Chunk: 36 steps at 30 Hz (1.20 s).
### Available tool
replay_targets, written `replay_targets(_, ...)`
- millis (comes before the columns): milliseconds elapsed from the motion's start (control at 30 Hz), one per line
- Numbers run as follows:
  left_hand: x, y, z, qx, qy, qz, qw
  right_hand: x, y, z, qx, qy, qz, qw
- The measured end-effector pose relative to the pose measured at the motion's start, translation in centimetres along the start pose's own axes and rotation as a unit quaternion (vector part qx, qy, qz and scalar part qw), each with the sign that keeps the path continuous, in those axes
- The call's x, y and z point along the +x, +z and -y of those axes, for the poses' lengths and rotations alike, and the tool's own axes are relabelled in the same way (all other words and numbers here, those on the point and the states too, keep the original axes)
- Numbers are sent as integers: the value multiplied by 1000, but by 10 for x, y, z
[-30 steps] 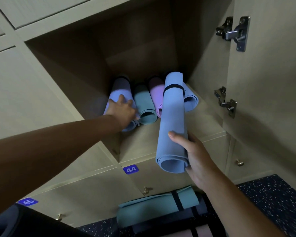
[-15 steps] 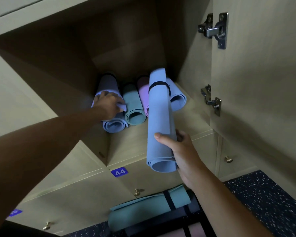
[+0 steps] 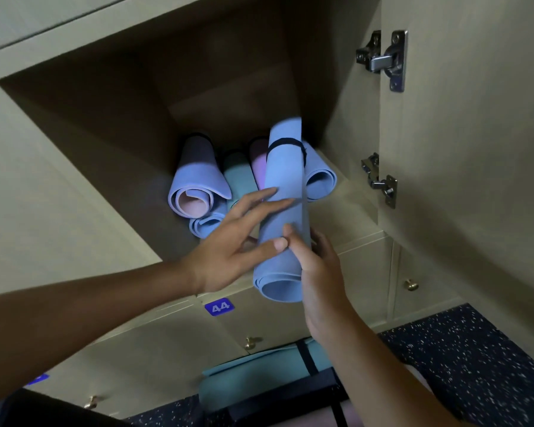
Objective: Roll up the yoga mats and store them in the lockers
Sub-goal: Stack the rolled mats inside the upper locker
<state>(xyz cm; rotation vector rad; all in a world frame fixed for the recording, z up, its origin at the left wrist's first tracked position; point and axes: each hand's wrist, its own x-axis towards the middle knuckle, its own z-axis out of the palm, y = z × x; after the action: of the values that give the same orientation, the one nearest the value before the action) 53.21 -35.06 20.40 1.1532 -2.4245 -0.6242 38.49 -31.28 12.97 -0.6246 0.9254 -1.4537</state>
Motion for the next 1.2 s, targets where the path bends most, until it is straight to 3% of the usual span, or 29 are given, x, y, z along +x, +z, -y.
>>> replay_targets(200, -6, 6, -5, -33, -12, 20, 999, 4, -6, 5, 27, 16, 112, 993)
replay_targets(367, 0, 5, -10, 26, -9, 11, 1000, 7, -7, 11, 25, 17, 178, 984)
replay_targets(567, 4, 4, 0, 75, -31, -9, 997, 9, -7, 9, -78, 22, 162, 983)
replay_targets(667, 11, -2, 12, 127, -34, -49, 990, 9, -3, 11, -86, 16, 113, 990)
replay_targets(800, 39, -23, 38, 161, -128, -84, 975, 12, -2, 11, -76, 42, 43, 995)
replay_targets(867, 57, -33, 55, 225, -134, -88, 961, 13, -4, 11, -81, 50, 33, 995)
replay_targets(1067, 108, -57, 71, 319, -172, -48, 931, 14, -6, 10, -76, 58, 22, 995)
replay_targets(1200, 120, -66, 98, 388, -177, 52, 903, 15, -8, 11, -75, 63, 22, 995)
